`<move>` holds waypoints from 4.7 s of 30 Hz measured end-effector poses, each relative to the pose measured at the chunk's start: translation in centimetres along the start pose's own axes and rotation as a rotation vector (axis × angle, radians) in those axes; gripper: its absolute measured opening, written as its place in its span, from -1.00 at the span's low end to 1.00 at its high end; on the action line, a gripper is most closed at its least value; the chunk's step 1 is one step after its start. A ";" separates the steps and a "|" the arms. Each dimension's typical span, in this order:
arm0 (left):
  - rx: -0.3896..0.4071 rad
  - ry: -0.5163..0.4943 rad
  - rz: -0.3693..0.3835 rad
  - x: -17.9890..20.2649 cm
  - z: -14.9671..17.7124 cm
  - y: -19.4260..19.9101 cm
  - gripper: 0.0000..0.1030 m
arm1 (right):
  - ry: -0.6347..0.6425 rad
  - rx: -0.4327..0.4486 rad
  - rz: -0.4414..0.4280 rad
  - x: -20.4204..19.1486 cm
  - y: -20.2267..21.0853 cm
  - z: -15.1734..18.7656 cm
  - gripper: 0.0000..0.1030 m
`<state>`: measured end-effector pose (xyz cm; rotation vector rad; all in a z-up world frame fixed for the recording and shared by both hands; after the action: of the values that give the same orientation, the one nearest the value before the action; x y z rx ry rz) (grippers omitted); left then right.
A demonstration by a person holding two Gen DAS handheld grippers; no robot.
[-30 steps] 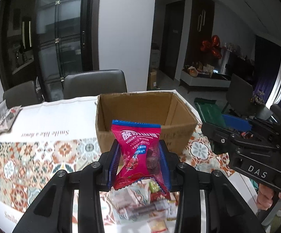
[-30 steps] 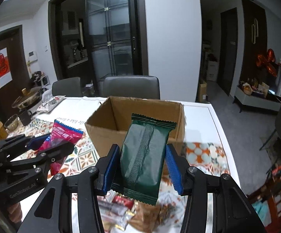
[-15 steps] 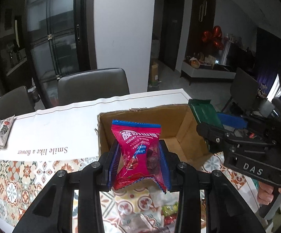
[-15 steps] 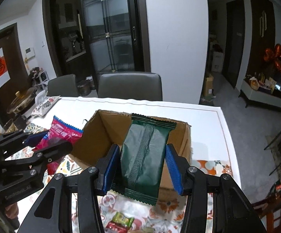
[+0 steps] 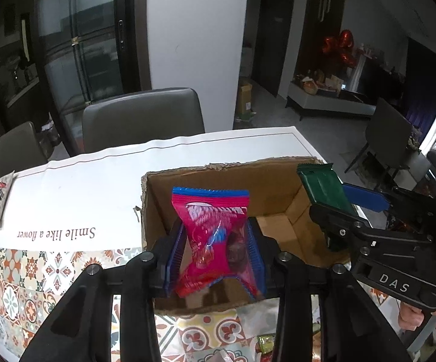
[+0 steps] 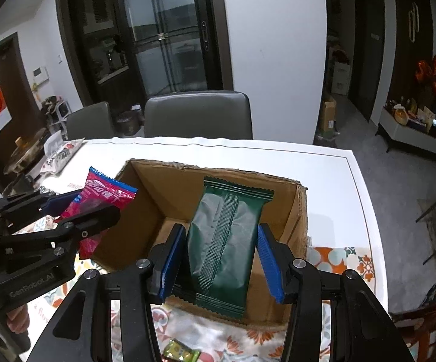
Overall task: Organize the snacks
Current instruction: 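Carry both packs over the cardboard box and open both tools to drop them, then grasp the clear cake packet with the left tool while the right tool grasps the gold biscuit packet, then carry both packets over the box and open both tools to release them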
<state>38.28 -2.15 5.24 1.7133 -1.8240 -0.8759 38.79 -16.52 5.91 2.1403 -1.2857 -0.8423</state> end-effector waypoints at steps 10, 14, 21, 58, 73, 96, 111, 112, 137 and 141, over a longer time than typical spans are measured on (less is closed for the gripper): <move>0.051 0.007 -0.067 -0.4 1.6 2.9 0.27 | 0.004 0.038 0.053 -0.1 1.8 0.7 0.29; 0.105 0.012 -0.069 -0.4 3.1 5.3 0.28 | 0.024 0.077 0.056 -1.3 3.8 2.1 0.29; 0.173 0.018 -0.057 0.1 5.9 9.1 0.29 | 0.041 0.127 0.018 -3.6 7.0 5.2 0.29; -0.104 0.037 0.010 5.3 24.4 7.4 0.29 | -0.175 0.022 -0.066 -2.2 6.7 23.1 0.29; -0.239 0.043 0.025 6.9 26.7 2.9 0.20 | -0.277 -0.055 -0.085 -0.7 3.0 24.8 0.29; -0.203 0.041 0.033 6.4 26.6 2.5 -0.37 | -0.175 -0.087 -0.023 -2.0 1.2 25.3 -0.20; -0.052 0.067 0.041 5.1 24.5 7.3 -0.37 | -0.139 -0.016 -0.014 -4.1 4.8 24.2 -0.22; -0.039 0.068 0.041 4.9 24.2 7.6 -0.37 | -0.135 -0.009 -0.015 -4.3 5.1 23.9 -0.22; 0.249 0.064 0.016 1.5 12.3 14.1 -0.37 | 0.009 0.199 -0.011 -6.5 11.0 11.9 -0.22; 0.268 0.052 0.002 1.0 10.4 13.9 -0.37 | 0.038 0.206 -0.009 -6.7 11.1 9.8 -0.22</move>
<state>21.14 -1.78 8.28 1.8741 -1.9787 -0.6004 22.72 -16.30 8.51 2.3108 -1.3968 -0.6953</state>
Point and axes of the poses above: each gripper's, at about its wrist camera, not at the fingertips, and y roughly against the way its jaws point, x to its right, z to its underside, the point moved 2 cm from there along -y, roughly the way its jaws point, and after that the axes turned 11 degrees about -z, right-handed, at the moved point
